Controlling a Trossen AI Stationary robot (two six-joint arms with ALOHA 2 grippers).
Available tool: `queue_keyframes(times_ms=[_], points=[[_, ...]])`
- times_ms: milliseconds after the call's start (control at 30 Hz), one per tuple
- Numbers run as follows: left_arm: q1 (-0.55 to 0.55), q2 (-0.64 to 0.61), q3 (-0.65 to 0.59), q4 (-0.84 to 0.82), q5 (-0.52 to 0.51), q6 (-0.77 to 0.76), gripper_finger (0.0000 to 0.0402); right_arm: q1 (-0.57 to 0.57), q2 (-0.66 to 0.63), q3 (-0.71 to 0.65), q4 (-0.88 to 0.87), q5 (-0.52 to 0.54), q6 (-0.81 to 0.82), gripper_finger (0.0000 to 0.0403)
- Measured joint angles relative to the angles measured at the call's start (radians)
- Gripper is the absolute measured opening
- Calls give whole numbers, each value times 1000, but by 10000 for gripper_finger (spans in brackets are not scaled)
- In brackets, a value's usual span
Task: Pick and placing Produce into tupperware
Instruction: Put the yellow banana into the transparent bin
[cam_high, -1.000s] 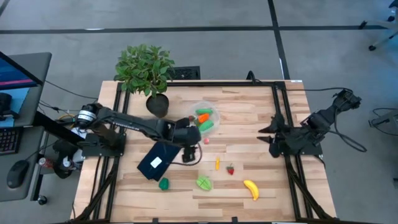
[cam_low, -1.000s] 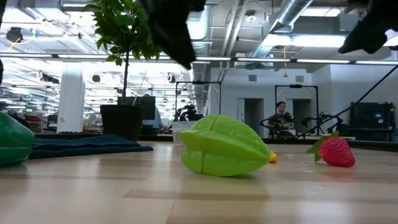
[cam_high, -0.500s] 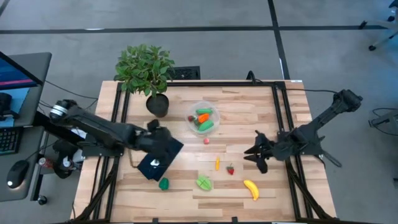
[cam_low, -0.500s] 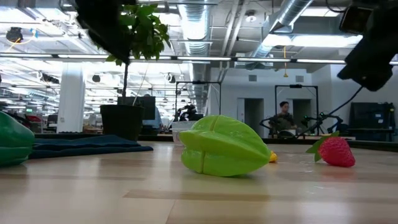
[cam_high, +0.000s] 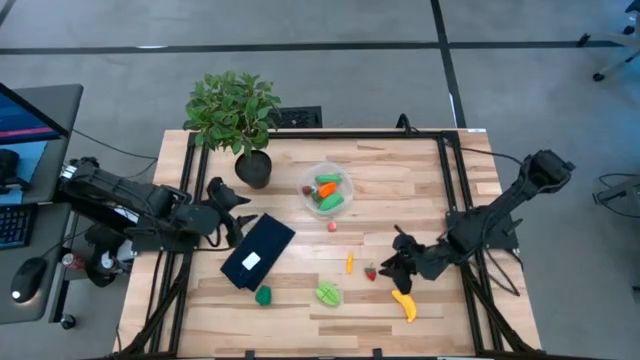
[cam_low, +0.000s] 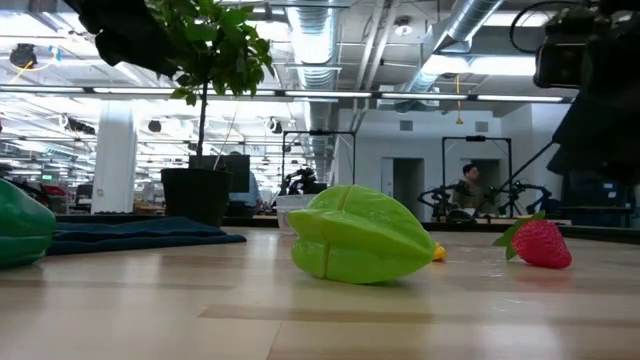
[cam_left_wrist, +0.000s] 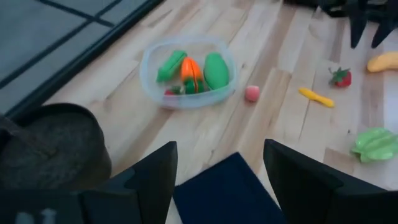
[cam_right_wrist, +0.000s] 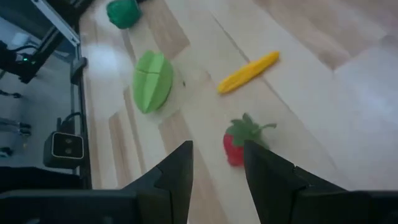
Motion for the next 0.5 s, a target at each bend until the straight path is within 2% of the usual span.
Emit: queue_keyframes(times_ms=[200, 333, 500], points=[[0, -47, -10, -87, 1, 45, 229, 10, 161, 132, -70, 5, 68, 134], [0, -58, -12, -135, 5, 55, 229, 19, 235, 248, -252, -5, 136, 134], [0, -68, -19, -133, 24, 104, 229, 104, 253, 358, -470, -12, 291, 134]])
